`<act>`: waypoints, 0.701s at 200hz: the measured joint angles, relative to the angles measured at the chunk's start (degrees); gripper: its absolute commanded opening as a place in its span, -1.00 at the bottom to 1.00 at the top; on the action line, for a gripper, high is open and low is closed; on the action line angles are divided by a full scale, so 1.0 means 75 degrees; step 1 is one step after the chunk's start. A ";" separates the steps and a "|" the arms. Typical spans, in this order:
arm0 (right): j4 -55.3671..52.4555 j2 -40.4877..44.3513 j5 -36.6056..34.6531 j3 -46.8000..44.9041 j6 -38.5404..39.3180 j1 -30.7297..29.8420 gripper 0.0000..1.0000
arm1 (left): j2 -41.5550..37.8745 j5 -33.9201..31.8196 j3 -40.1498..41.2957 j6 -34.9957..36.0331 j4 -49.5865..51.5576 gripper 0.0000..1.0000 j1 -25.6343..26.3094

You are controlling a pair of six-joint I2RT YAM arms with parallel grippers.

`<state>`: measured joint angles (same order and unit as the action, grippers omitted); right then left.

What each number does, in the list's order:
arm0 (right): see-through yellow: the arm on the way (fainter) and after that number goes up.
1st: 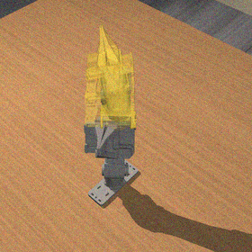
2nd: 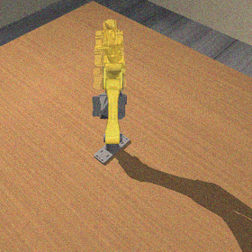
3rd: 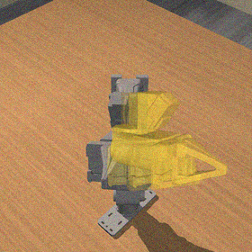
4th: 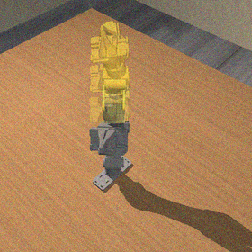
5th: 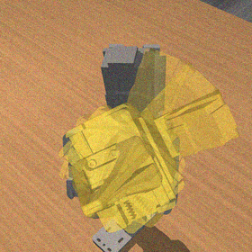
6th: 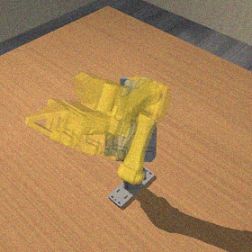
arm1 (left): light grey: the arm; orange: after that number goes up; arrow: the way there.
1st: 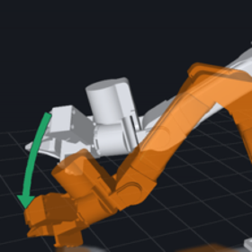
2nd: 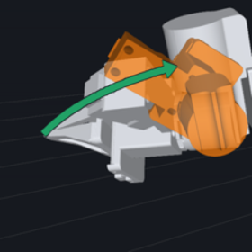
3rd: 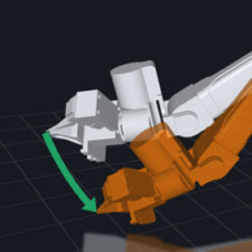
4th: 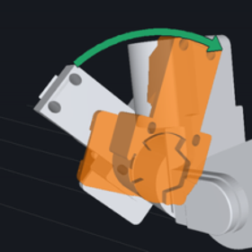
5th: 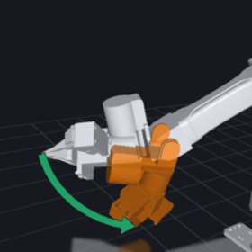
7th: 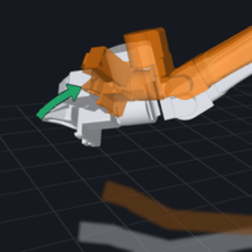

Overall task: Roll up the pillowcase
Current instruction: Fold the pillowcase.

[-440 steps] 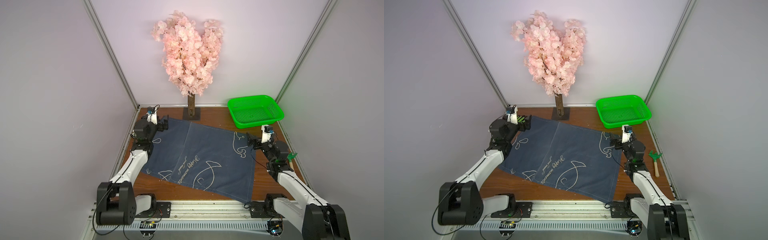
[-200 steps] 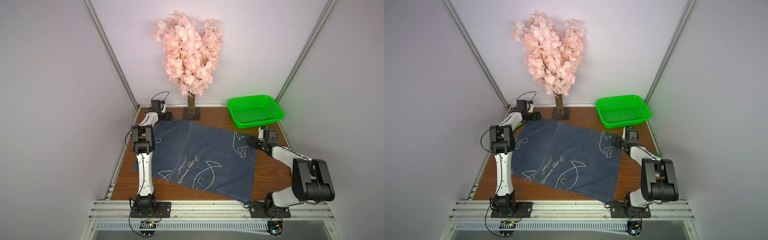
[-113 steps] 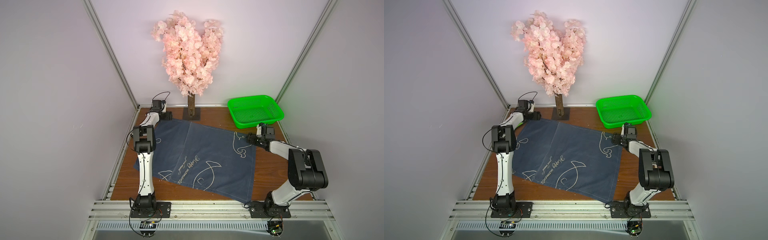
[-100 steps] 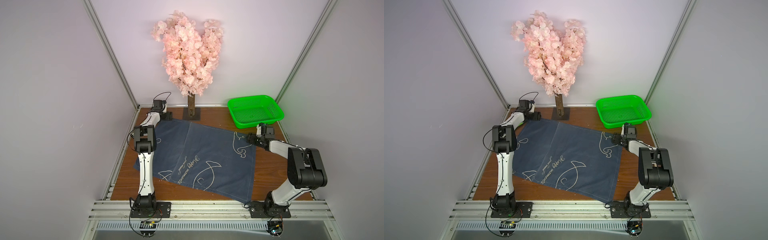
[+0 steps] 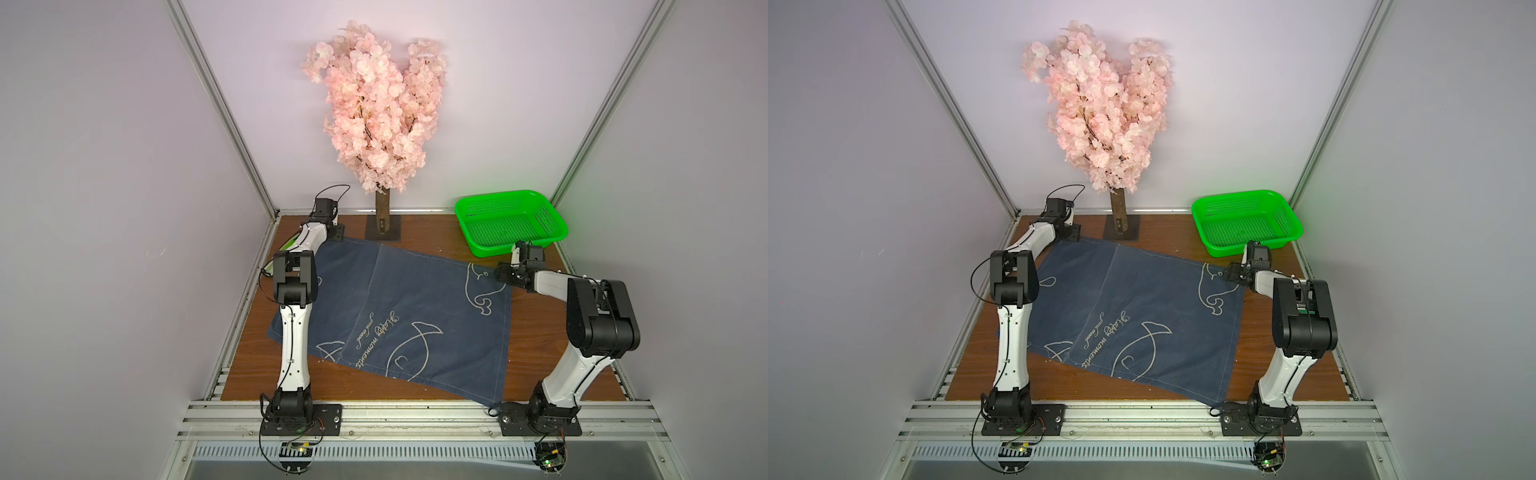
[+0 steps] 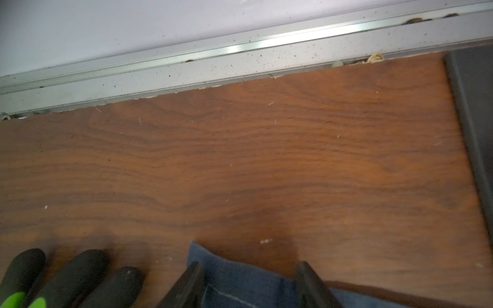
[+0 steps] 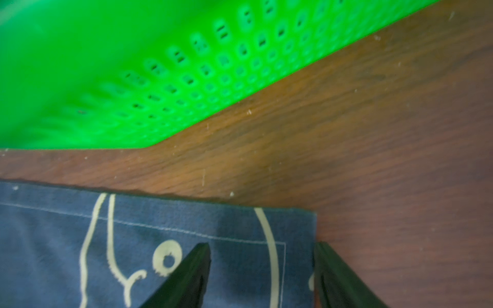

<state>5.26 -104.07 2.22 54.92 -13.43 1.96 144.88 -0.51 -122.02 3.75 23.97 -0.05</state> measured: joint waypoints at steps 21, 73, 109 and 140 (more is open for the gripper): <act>-0.0047 -0.0099 -0.0020 0.0108 0.0076 -0.0020 -0.03 | 0.0006 0.0023 -0.0012 0.0020 0.0047 -0.21 0.0000; -0.0128 -0.0251 0.0119 0.0277 0.0245 -0.0067 -0.68 | 0.0076 0.0254 -0.0242 -0.0134 0.0347 -0.81 -0.0017; -0.0096 -0.0256 0.0143 0.0274 0.0248 -0.0096 -0.92 | 0.0079 0.0513 -0.0312 -0.0207 0.0487 -0.94 -0.0085; -0.0038 -0.0221 0.0149 0.0251 0.0248 -0.0102 -0.94 | 0.0061 0.0726 -0.0312 -0.0332 0.0484 -1.00 -0.0178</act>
<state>4.97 -105.73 3.33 56.80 -11.57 1.19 145.34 4.93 -124.36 1.26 27.59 -1.39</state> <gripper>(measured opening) 0.056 0.048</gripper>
